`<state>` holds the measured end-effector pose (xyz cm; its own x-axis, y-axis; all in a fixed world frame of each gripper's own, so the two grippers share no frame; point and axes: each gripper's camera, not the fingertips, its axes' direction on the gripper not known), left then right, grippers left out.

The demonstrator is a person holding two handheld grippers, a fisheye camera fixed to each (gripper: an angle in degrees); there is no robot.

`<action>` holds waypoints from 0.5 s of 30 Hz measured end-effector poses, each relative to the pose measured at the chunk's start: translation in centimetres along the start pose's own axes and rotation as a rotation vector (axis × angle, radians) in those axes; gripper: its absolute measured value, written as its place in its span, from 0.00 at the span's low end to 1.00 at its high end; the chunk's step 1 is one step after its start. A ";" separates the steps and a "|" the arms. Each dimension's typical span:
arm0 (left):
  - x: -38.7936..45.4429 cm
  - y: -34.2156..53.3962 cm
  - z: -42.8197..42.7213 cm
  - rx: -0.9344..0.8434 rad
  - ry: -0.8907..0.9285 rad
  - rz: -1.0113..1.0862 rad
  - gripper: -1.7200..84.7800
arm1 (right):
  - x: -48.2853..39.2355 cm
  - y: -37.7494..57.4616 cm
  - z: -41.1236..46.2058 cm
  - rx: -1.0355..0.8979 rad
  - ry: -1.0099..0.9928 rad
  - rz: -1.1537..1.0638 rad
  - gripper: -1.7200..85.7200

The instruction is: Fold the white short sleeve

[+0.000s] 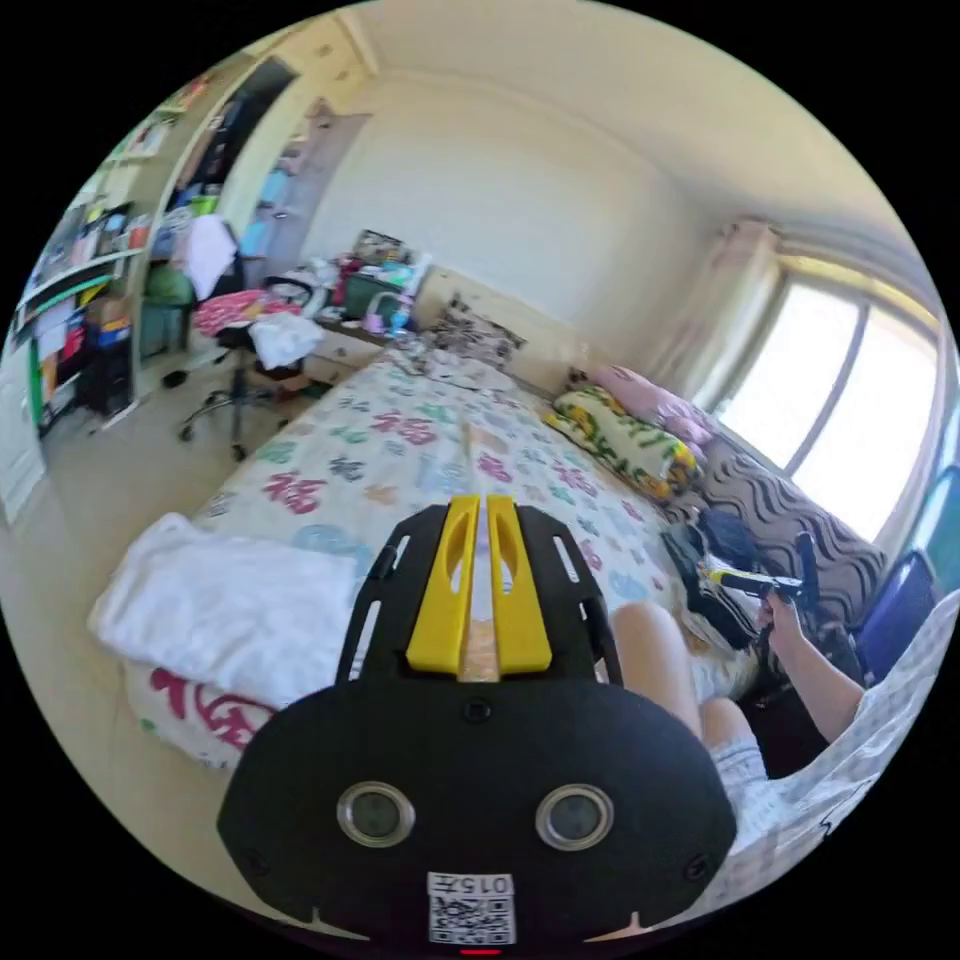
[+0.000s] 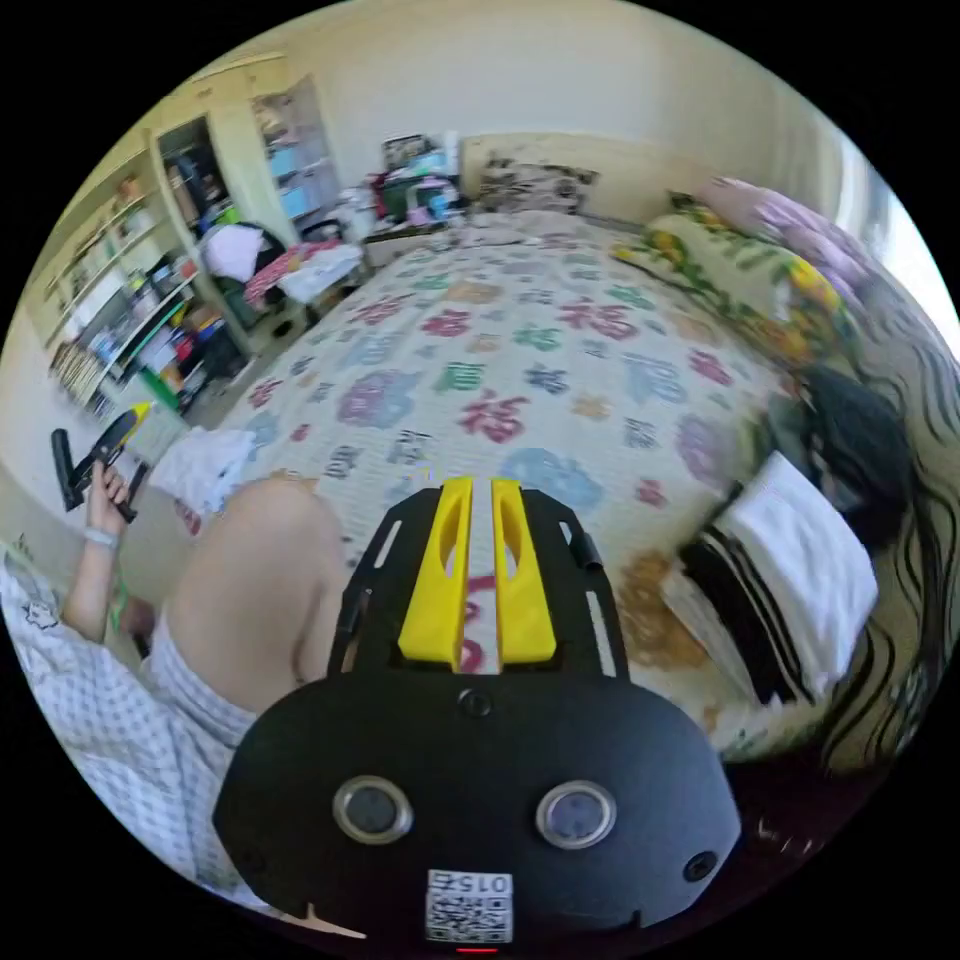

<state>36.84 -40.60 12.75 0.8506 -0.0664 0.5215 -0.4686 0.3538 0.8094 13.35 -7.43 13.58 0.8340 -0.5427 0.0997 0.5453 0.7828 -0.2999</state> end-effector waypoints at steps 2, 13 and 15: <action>6.1 -0.2 3.5 -0.025 0.096 0.052 0.02 | 5.3 2.3 -3.0 0.037 0.073 0.095 0.08; 37.1 3.9 17.0 -0.228 0.387 0.321 0.03 | 21.7 3.6 -7.3 -0.203 0.417 -0.017 0.12; 41.3 4.8 19.9 -0.264 0.451 0.340 0.05 | 21.9 2.9 -7.1 -0.267 0.542 -0.125 0.09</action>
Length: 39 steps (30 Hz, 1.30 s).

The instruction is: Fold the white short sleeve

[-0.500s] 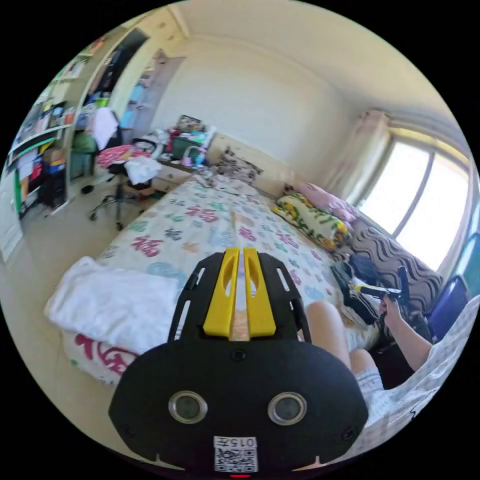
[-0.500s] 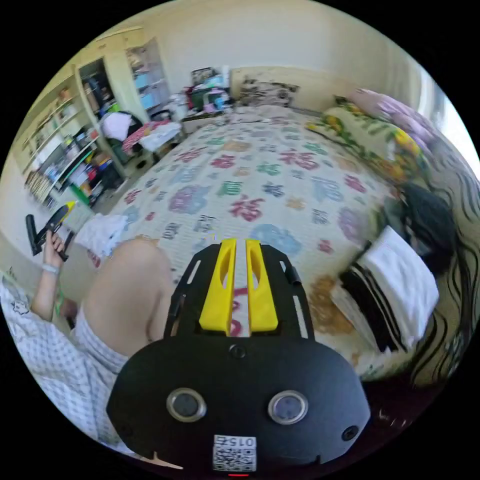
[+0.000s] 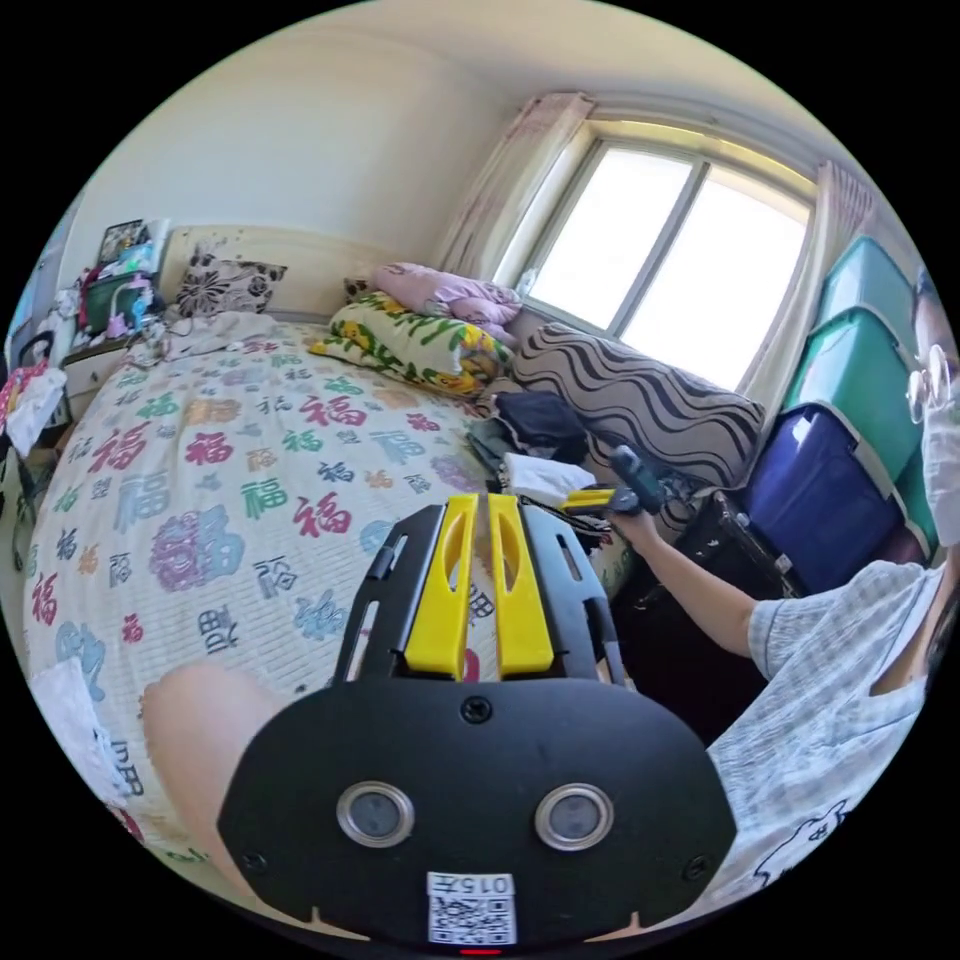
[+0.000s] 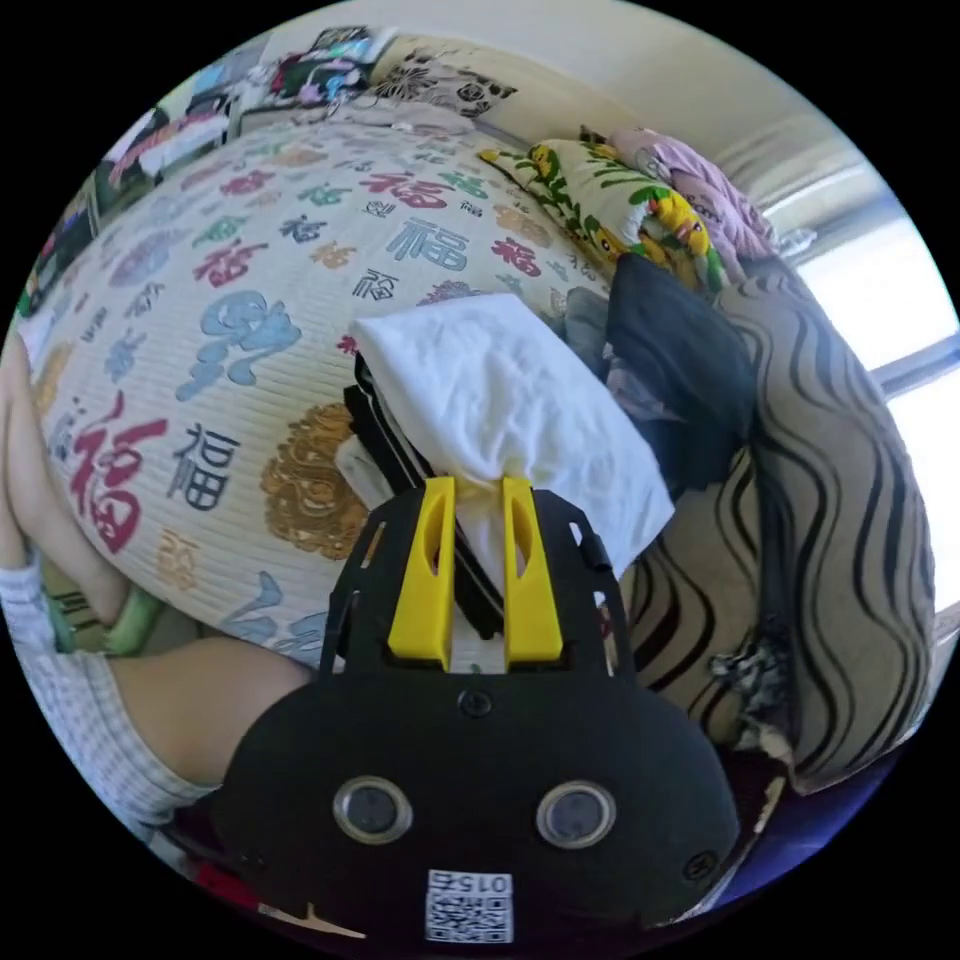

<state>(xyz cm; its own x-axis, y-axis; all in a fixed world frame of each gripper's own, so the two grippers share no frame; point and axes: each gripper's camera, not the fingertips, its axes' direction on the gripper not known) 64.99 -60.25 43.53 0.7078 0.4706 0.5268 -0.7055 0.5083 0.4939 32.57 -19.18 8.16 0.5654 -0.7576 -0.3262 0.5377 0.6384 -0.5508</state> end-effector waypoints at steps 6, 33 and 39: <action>5.3 -2.9 12.9 -0.129 0.094 0.088 0.11 | 6.2 1.5 -5.7 0.135 -0.186 0.065 0.06; -13.1 -0.4 -5.1 0.104 0.199 -0.094 0.01 | 8.0 4.7 -27.9 0.493 -1.059 0.117 0.02; -18.5 1.2 -12.9 0.254 0.133 -0.184 0.01 | 10.3 6.0 -26.2 0.490 -1.156 0.247 0.02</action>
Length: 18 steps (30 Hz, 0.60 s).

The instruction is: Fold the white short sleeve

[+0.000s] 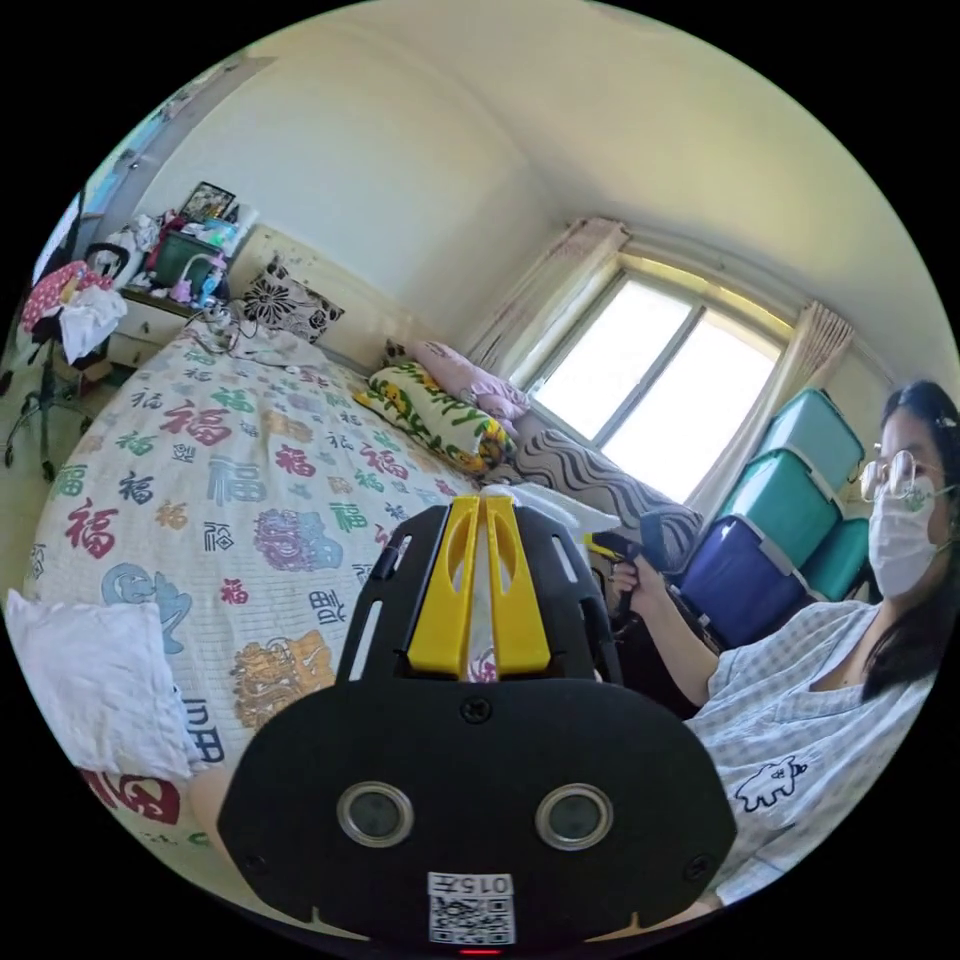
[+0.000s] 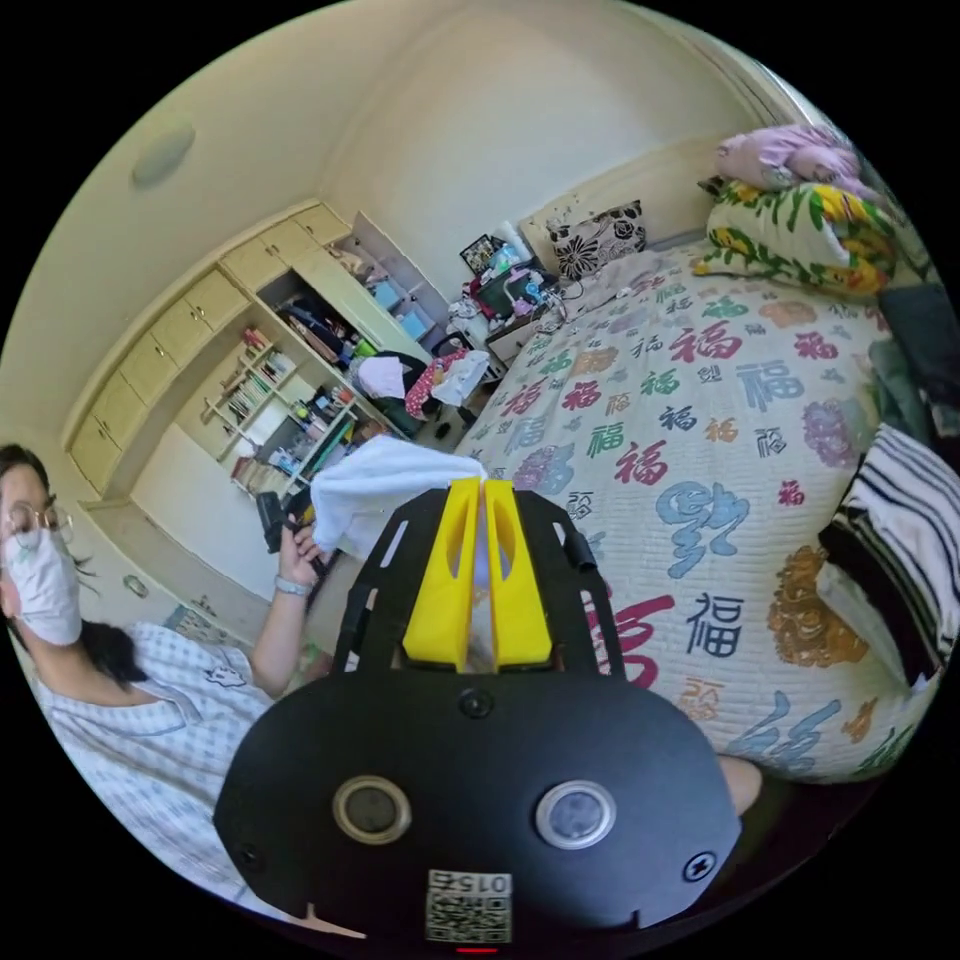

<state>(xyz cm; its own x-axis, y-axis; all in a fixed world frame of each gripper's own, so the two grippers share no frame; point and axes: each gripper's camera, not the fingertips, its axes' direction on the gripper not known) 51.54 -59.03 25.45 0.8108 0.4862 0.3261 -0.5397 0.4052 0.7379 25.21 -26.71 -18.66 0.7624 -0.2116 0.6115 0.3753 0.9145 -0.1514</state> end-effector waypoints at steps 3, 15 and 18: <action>-1.3 0.0 -2.0 0.042 0.035 -0.048 0.01 | 1.1 0.9 -0.4 0.062 -0.032 0.087 0.01; 3.4 -2.4 1.9 -0.169 0.035 0.115 0.01 | -7.8 4.3 8.4 -0.291 -0.135 -0.283 0.11; 4.7 -3.7 2.1 -0.132 0.130 0.116 0.01 | -12.4 5.4 13.2 -0.362 -0.143 -0.406 0.15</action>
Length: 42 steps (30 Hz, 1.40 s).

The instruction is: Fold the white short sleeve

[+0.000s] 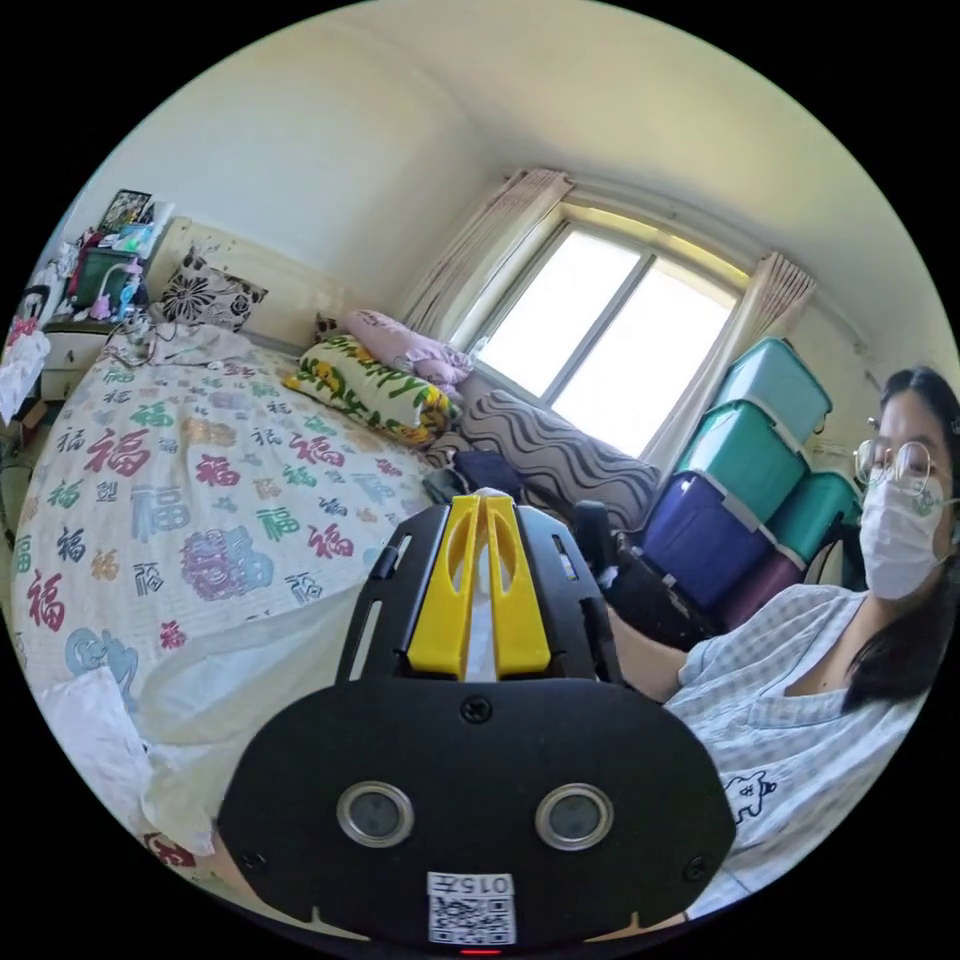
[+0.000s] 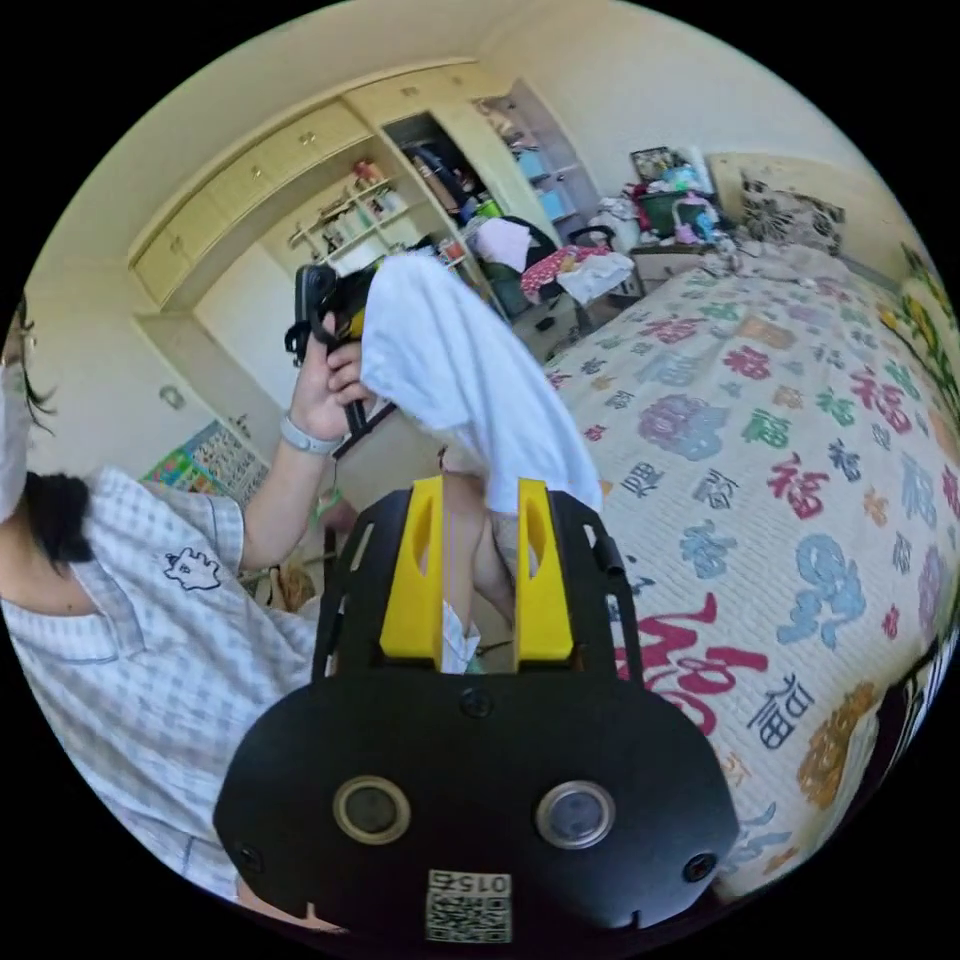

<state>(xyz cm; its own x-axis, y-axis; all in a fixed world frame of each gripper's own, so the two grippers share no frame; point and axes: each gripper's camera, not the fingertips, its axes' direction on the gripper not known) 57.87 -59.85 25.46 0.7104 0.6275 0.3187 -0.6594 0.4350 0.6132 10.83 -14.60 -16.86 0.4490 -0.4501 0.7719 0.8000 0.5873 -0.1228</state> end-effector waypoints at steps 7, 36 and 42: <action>4.4 -4.0 -0.7 0.047 0.030 0.096 0.01 | -3.5 -2.0 6.3 0.005 0.503 -0.027 0.11; -2.1 -0.2 -10.8 0.116 0.036 0.196 0.01 | -1.5 -4.2 -4.0 0.259 0.844 0.023 0.03; -11.2 8.8 -10.4 0.223 0.069 -0.038 0.01 | 0.5 -15.0 0.7 0.110 0.833 -0.167 0.04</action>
<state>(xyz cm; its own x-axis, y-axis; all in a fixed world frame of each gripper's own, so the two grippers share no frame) 41.52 -56.35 19.74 0.7104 0.6591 0.2468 -0.5561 0.3108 0.7708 -1.16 -23.19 -14.19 0.5090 -0.8587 0.0593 0.8579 0.5117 0.0465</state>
